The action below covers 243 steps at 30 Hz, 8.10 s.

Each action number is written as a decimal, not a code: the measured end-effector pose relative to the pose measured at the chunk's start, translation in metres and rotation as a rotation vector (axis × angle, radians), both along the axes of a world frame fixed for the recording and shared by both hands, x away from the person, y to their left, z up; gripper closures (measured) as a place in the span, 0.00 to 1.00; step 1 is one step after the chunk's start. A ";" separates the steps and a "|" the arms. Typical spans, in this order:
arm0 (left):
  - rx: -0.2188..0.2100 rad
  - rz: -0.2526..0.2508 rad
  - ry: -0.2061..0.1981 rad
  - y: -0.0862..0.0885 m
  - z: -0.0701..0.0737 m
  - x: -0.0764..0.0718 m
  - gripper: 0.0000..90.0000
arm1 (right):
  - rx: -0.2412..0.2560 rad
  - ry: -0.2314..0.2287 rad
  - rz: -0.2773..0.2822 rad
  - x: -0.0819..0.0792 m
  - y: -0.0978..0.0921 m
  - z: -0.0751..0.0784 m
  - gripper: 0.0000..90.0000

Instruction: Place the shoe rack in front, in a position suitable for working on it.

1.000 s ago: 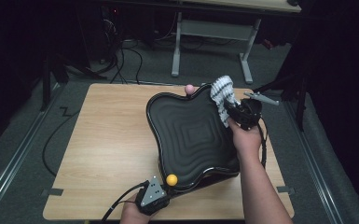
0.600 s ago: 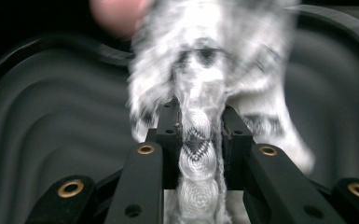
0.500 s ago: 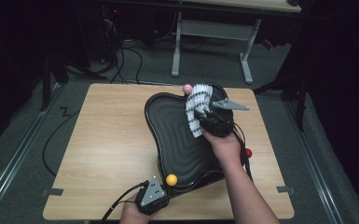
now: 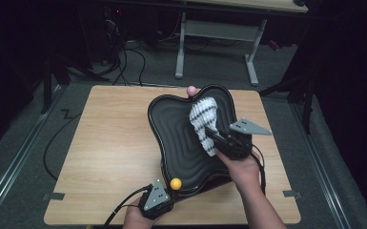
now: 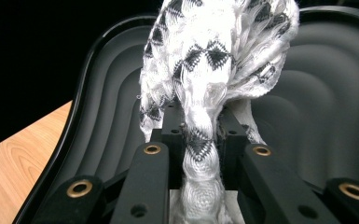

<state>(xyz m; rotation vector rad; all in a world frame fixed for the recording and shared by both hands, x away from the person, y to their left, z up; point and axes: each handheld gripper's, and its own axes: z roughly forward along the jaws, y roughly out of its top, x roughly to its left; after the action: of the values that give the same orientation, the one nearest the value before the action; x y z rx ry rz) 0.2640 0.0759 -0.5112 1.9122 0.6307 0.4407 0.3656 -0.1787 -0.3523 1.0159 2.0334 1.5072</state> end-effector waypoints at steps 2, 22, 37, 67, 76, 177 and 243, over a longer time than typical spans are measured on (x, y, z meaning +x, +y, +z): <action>0.000 0.002 0.000 0.000 0.000 0.000 0.82 | 0.014 -0.016 0.002 -0.014 -0.012 -0.003 0.87; 0.000 -0.001 0.001 -0.001 0.000 0.001 0.82 | -0.038 0.014 -0.029 -0.094 -0.079 -0.072 0.86; 0.013 0.072 0.009 0.016 0.003 0.015 0.82 | -0.122 0.051 -0.016 -0.064 -0.042 -0.104 0.86; -0.009 0.121 0.010 0.033 0.002 0.024 0.81 | -0.272 0.265 -0.217 -0.072 -0.108 -0.155 0.46; 0.000 0.125 0.008 0.037 0.000 0.020 0.78 | -0.286 0.215 -0.255 -0.058 -0.099 -0.139 0.83; 0.030 0.093 0.007 0.026 0.000 0.018 0.82 | -0.181 -0.021 -0.204 -0.037 -0.068 -0.113 0.83; 0.032 0.045 0.015 0.018 0.000 0.005 0.82 | -0.223 -0.065 0.147 -0.055 0.013 -0.106 0.82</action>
<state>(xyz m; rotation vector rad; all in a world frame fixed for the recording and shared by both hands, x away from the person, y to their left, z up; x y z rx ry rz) 0.2685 0.0935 -0.5109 1.9366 0.6807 0.4680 0.3109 -0.1661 -0.4588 0.7358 2.2108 1.3259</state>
